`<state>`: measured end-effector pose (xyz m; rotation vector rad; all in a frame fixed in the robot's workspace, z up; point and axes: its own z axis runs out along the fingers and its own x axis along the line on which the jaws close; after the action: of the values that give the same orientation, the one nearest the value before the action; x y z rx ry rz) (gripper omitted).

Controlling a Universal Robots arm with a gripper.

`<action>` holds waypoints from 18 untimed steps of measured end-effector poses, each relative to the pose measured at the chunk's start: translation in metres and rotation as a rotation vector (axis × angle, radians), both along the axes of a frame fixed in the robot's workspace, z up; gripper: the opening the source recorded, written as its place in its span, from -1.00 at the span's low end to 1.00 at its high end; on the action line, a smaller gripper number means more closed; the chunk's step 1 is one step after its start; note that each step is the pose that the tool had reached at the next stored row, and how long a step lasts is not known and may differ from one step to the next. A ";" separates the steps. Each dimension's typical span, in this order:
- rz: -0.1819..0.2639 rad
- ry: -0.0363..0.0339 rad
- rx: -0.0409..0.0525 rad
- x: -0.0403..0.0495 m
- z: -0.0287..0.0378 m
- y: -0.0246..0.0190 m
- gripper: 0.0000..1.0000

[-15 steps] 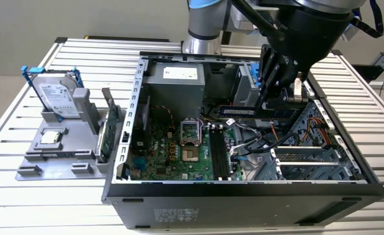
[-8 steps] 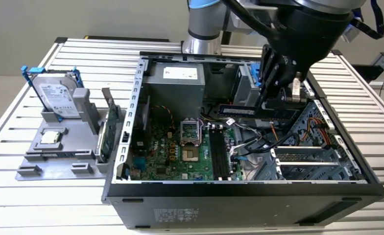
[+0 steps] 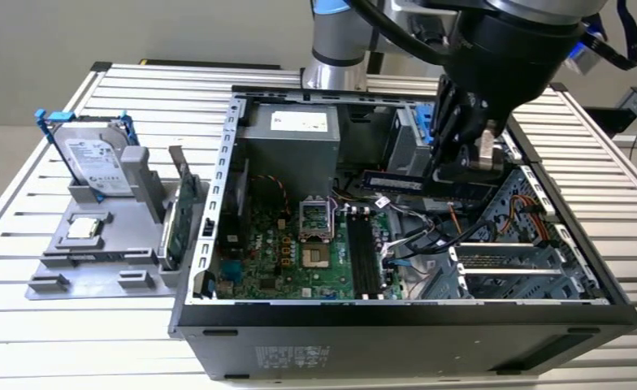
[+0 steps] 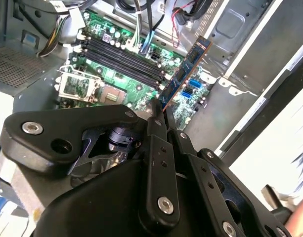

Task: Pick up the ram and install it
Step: 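Insert the ram into the slot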

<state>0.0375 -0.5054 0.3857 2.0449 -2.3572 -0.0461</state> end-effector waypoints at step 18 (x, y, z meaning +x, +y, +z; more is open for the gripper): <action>-0.140 0.0000 0.0001 -0.0001 -0.0012 0.0000 -1.00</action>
<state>0.0374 -0.5054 0.3845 1.8762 -2.4963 -0.0485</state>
